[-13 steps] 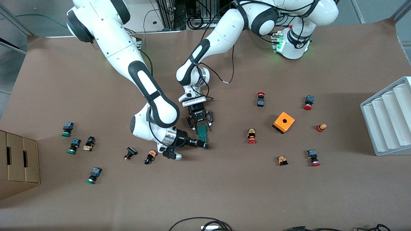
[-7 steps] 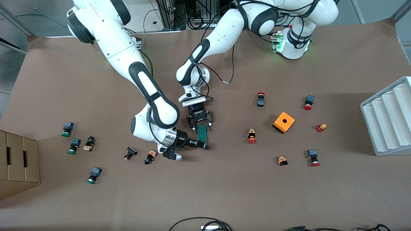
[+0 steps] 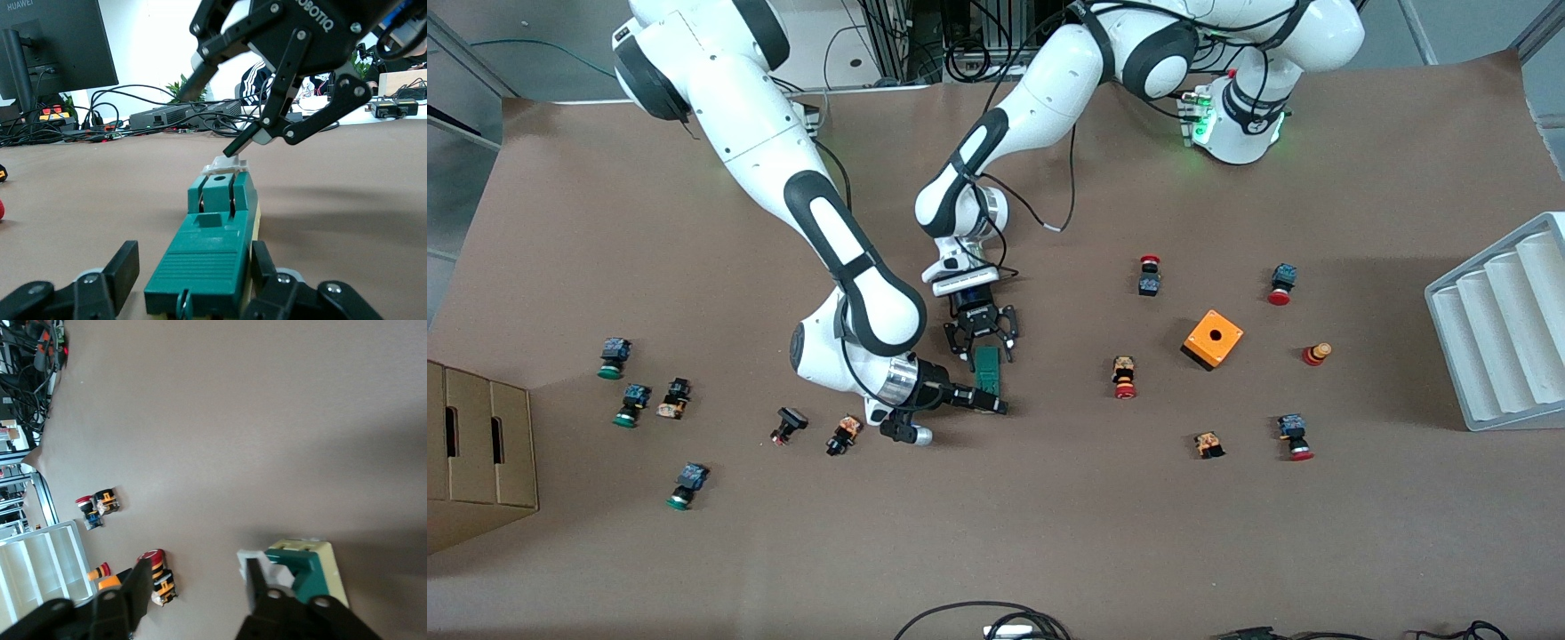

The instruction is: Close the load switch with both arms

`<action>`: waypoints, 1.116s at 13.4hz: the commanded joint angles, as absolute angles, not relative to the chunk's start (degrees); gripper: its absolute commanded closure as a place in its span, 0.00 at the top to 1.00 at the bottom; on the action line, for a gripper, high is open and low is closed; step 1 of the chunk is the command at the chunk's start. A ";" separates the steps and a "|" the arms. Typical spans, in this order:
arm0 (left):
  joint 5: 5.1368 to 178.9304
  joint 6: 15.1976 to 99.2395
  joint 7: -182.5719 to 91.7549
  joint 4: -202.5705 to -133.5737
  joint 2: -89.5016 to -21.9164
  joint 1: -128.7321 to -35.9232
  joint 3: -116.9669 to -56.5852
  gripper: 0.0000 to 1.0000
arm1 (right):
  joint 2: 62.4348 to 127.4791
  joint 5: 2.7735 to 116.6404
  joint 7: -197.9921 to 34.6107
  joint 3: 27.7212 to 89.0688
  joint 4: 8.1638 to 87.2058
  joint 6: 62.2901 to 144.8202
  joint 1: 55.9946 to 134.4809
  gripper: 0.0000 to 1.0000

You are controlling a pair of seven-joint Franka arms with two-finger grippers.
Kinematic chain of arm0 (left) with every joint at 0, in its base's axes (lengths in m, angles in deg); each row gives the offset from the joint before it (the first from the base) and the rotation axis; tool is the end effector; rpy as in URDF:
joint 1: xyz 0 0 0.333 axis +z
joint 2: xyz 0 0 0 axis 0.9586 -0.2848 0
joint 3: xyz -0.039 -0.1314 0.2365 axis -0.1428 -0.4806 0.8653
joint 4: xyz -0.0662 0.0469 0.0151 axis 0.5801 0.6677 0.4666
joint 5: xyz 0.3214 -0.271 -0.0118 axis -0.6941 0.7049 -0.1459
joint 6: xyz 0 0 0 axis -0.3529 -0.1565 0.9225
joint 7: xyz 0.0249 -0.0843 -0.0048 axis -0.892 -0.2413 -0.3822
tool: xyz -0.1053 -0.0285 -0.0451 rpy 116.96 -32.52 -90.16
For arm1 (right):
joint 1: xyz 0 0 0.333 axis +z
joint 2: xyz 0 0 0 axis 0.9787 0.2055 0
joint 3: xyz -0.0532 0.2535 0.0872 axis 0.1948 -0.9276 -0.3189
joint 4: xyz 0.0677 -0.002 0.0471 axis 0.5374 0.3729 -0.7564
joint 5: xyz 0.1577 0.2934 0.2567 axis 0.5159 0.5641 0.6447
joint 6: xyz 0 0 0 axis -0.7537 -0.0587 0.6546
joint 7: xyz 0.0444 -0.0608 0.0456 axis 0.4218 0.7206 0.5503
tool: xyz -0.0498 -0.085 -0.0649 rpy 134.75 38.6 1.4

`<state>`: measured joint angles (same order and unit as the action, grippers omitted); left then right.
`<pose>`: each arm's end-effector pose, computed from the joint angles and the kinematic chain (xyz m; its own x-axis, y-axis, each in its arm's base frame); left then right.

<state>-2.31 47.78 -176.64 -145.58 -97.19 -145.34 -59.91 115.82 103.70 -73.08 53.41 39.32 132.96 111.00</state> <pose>0.3657 -0.5632 -0.0054 0.1726 -0.0526 0.9836 0.2410 -0.9660 -0.0940 0.5976 0.3754 0.1352 0.9500 -0.2806 -0.1369 -0.2838 -0.5934 -0.7532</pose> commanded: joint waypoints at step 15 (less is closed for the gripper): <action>3.14 42.98 -176.77 -149.39 -95.66 -144.91 -60.36 0.97 | 100.60 76.41 -99.29 53.56 39.28 123.66 108.64 1.00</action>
